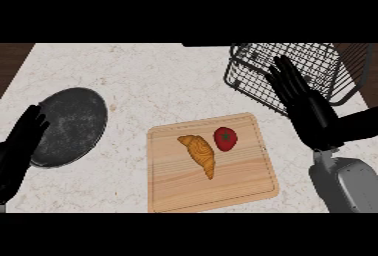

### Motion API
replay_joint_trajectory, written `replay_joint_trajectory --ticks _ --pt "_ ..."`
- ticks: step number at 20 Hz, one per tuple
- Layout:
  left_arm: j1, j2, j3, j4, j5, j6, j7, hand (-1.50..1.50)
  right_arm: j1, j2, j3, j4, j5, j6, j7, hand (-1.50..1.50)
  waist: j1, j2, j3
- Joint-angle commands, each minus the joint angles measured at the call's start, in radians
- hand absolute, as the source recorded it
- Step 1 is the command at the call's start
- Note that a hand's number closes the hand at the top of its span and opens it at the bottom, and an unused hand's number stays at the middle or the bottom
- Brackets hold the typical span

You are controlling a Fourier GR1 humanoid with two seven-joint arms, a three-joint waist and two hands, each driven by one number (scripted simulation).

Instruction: Pick the croissant from the cutting board and place it in the tiered basket

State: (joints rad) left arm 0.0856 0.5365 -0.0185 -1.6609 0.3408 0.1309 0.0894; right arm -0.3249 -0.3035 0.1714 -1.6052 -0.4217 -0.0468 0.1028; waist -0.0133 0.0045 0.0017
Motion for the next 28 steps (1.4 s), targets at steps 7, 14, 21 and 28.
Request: replay_joint_trajectory --ticks 7,14,21,28 --pt "0.054 -0.128 -0.109 0.120 -0.113 0.104 0.002 0.00 -0.091 -0.213 -0.019 0.054 0.522 -0.233 -0.066 1.50 -0.057 -0.008 -0.022" --pt "-0.011 -0.276 -0.196 0.241 -0.221 0.176 -0.037 0.00 0.080 0.150 0.017 -0.004 0.485 -0.464 -0.279 -1.50 0.010 -0.005 -0.002" --pt "0.005 -0.294 -0.198 0.246 -0.243 0.197 -0.080 0.00 0.150 -0.043 0.238 -0.168 0.694 -0.313 0.143 -1.50 -0.004 -0.011 -0.007" --pt "-0.014 -0.297 -0.188 0.260 -0.243 0.204 -0.055 0.00 0.082 -0.182 0.419 -0.269 0.959 -0.109 0.518 -1.50 -0.002 -0.017 -0.009"
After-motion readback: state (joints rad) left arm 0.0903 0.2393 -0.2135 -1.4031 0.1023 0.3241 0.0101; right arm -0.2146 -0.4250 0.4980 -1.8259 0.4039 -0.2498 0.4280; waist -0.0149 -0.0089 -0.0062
